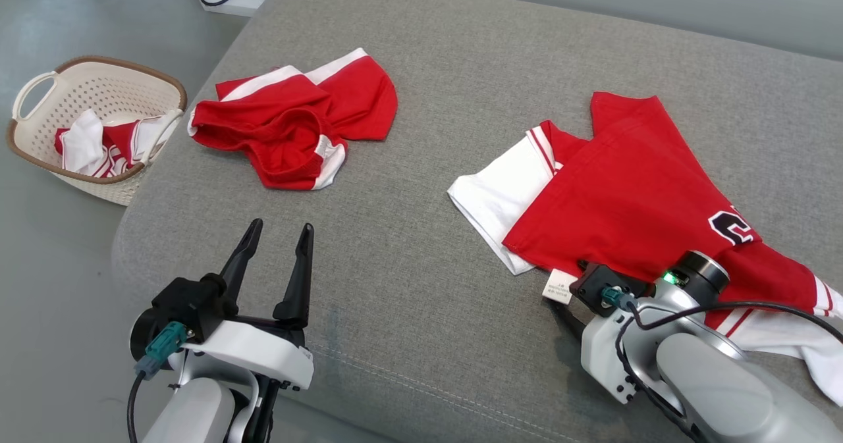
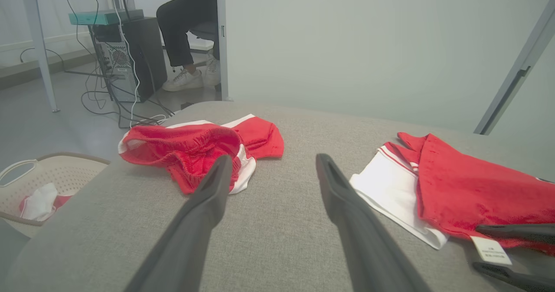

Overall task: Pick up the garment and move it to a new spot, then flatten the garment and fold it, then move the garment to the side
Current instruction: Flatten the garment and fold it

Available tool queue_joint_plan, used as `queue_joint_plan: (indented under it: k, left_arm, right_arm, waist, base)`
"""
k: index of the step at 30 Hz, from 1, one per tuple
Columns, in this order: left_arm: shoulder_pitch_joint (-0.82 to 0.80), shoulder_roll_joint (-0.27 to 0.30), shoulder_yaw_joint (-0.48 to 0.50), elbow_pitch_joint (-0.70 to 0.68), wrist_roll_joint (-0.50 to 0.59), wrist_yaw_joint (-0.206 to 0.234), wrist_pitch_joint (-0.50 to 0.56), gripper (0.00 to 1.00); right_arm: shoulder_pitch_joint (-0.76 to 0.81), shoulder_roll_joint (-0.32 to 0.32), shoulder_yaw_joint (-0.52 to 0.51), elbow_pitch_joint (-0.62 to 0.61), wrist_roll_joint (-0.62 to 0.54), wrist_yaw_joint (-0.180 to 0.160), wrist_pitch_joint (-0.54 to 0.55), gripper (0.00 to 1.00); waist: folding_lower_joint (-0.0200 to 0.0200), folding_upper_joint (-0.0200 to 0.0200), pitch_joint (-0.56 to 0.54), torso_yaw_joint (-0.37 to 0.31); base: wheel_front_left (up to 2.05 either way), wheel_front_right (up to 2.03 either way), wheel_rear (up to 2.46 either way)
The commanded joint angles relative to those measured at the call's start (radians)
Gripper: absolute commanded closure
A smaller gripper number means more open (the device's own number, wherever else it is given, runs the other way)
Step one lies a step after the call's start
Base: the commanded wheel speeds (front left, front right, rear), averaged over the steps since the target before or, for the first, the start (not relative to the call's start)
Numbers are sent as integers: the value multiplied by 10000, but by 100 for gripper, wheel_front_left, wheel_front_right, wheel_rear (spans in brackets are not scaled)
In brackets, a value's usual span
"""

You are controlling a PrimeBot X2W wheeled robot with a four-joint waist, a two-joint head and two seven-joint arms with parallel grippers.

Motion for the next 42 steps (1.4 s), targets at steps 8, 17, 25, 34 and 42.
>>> queue_joint_plan:
  k: [8, 17, 25, 34, 42]
  left_arm:
    - [-573, -47, 450, 152, 177, -354, -136, 0]
    - [-501, -189, 845, 125, 443, -559, -141, 0]
    - [-739, -433, 900, 98, 703, -824, -142, 0]
    - [-1073, -702, 954, 113, 1002, -1117, -142, 0]
    - [-1285, -876, 857, 279, 1206, -1378, -143, 0]
  right_arm:
    - [-665, 373, 117, 676, 370, 40, 340, 100]
    - [-576, 333, -1436, -80, 2225, 40, 13, 100]
    - [-1097, -609, -3686, -398, 3965, 40, -114, 100]
    - [-2461, -1735, -4914, 935, 4105, 40, -1138, 100]
    - [-3652, -2279, -5965, 3370, 3710, 40, -2423, 58]
  waist:
    - [0, 0, 17, 192]
    - [0, 0, 76, -357]
    - [0, 0, 444, -660]
    - [0, 0, 1057, -471]
    - [0, 0, 1385, -214]
  base:
    - [0, 0, 0]
    - [0, 0, 0]
    - [0, 0, 0]
    - [0, 0, 0]
    - [0, 0, 0]
